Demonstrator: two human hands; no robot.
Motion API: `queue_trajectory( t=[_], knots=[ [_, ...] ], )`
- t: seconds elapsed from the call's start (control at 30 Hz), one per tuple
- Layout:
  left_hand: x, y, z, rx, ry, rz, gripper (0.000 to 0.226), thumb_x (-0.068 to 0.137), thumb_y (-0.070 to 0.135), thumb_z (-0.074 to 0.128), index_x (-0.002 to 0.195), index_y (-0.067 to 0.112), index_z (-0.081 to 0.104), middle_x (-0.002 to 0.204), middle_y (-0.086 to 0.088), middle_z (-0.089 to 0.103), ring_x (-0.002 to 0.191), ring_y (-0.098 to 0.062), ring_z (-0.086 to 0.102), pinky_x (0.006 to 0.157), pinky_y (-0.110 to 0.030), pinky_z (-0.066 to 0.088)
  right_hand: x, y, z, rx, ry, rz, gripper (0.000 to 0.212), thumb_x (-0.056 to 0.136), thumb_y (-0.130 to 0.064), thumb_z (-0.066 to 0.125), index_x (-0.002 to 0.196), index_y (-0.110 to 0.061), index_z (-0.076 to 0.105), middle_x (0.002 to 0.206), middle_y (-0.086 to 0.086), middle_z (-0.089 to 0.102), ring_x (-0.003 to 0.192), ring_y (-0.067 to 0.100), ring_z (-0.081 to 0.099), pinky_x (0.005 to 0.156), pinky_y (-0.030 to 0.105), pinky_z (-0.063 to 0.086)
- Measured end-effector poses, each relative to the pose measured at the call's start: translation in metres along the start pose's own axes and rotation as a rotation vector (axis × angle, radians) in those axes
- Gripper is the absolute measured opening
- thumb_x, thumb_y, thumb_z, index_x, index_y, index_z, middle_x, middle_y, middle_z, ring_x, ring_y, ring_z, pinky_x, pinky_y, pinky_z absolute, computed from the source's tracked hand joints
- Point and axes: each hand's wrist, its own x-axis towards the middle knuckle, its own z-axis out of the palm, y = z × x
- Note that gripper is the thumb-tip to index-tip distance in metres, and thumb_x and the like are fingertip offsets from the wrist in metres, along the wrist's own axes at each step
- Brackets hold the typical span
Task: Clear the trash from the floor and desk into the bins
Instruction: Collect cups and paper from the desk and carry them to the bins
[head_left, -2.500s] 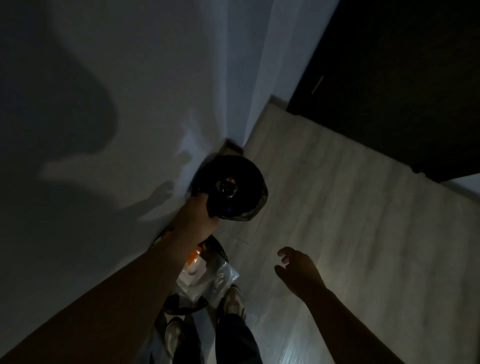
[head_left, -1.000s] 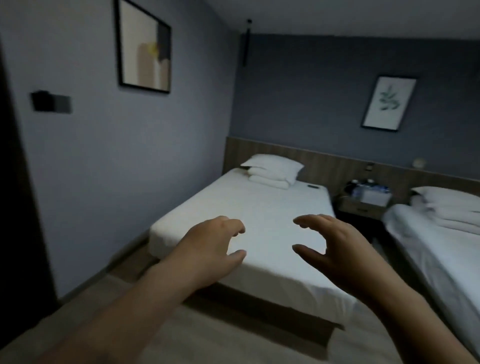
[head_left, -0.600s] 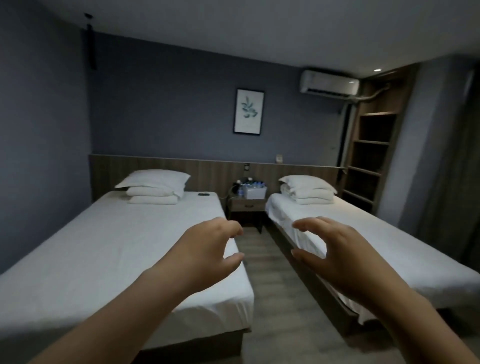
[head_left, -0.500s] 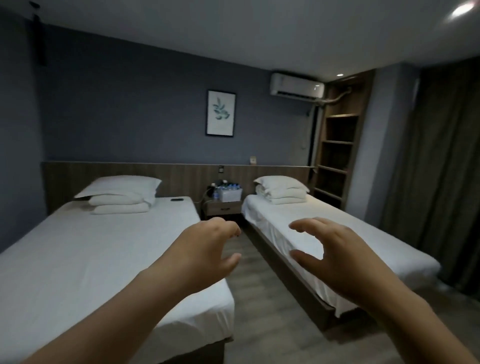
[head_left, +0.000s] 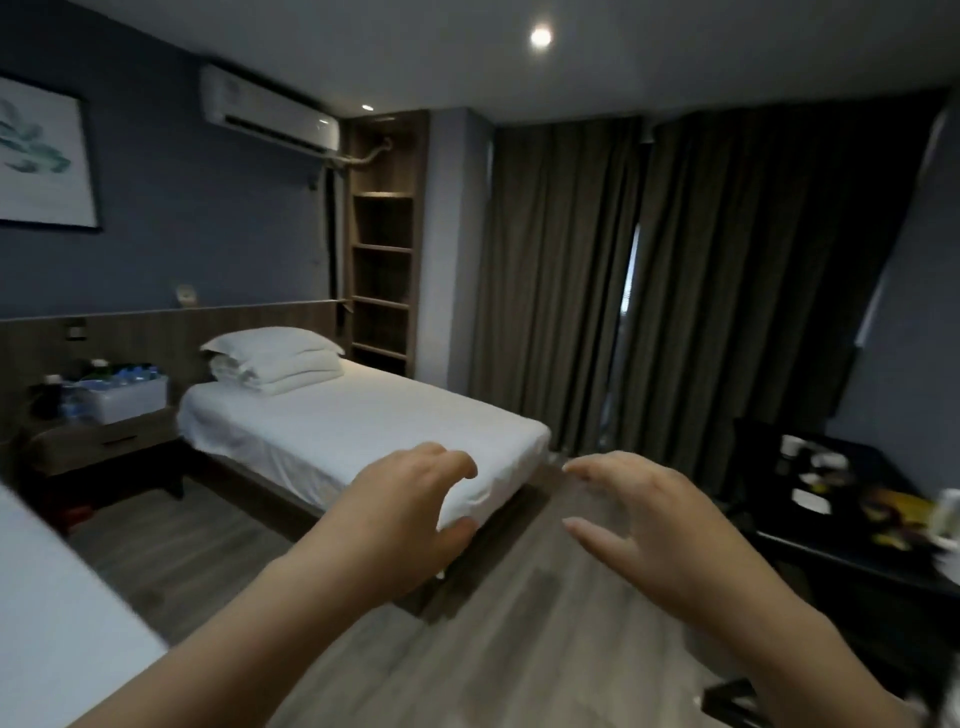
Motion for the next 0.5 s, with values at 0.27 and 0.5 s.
queue_trajectory(
  t=[0.27,0.5],
  knots=[
    [0.107,0.064,0.075,-0.070,-0.046,0.238,0.036,0.087,0.042,0.056,0.121,0.028,0.054,0.115,0.008,0.058,0.103,-0.011,0.054,0.087,-0.023,0.045,-0.015,0.112,-0.015,-0.087,0.046,0.234,0.047,0.088,-0.046,0.057,0.132,-0.036,0.046,0.125,-0.021,0.051,0.116,-0.002,0.046,0.098,0.018,0.040],
    [0.218,0.140,0.137,-0.103,-0.057,0.388,0.045,0.087,0.047,0.054,0.129,0.032,0.048,0.119,0.012,0.054,0.108,-0.007,0.053,0.093,-0.025,0.045,-0.023,0.231,-0.040,-0.107,0.106,0.398,0.045,0.088,-0.043,0.059,0.130,-0.038,0.046,0.122,-0.023,0.051,0.113,-0.003,0.047,0.096,0.015,0.040]
  ],
)
